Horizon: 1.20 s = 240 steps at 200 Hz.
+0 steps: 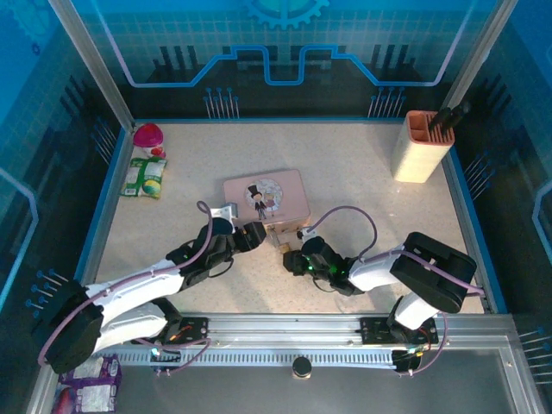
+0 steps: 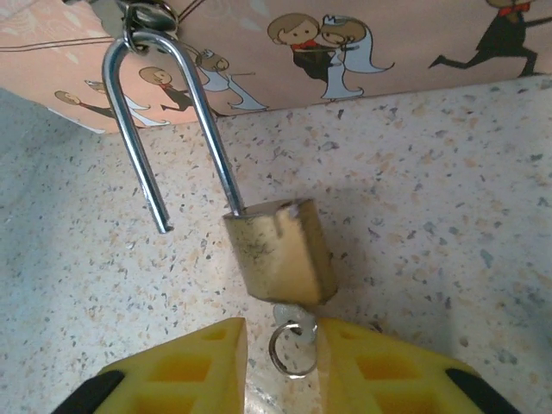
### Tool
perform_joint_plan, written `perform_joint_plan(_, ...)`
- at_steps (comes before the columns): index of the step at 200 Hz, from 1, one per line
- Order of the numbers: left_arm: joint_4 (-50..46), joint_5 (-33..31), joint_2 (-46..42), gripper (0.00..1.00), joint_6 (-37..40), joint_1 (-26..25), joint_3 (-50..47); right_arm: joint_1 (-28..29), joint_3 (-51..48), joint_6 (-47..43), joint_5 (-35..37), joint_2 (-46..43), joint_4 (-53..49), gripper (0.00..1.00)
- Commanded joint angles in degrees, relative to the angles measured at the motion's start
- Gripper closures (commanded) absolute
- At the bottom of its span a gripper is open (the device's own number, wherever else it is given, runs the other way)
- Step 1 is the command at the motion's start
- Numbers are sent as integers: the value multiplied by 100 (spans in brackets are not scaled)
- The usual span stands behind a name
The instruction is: Unlock a padlock with a key
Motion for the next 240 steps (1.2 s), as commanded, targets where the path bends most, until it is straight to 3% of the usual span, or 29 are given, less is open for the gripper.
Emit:
perform_joint_plan(1, -339, -142, -410, 33, 339, 219, 51, -169, -135, -52, -103, -279, -93, 68)
perform_joint_plan(62, -1243, 163, -1280, 29, 934, 1210, 203, -532, 70, -576, -349, -887, -622, 65)
perform_joint_plan(124, -1252, 1428, -493, 32, 1118, 2221, 436, -687, 755, -716, -656, -365, -662, 67)
perform_joint_plan(240, -822, 2002, 755, 34, 1091, 2397, 706, -752, 1186, -778, -878, 478, -410, 69)
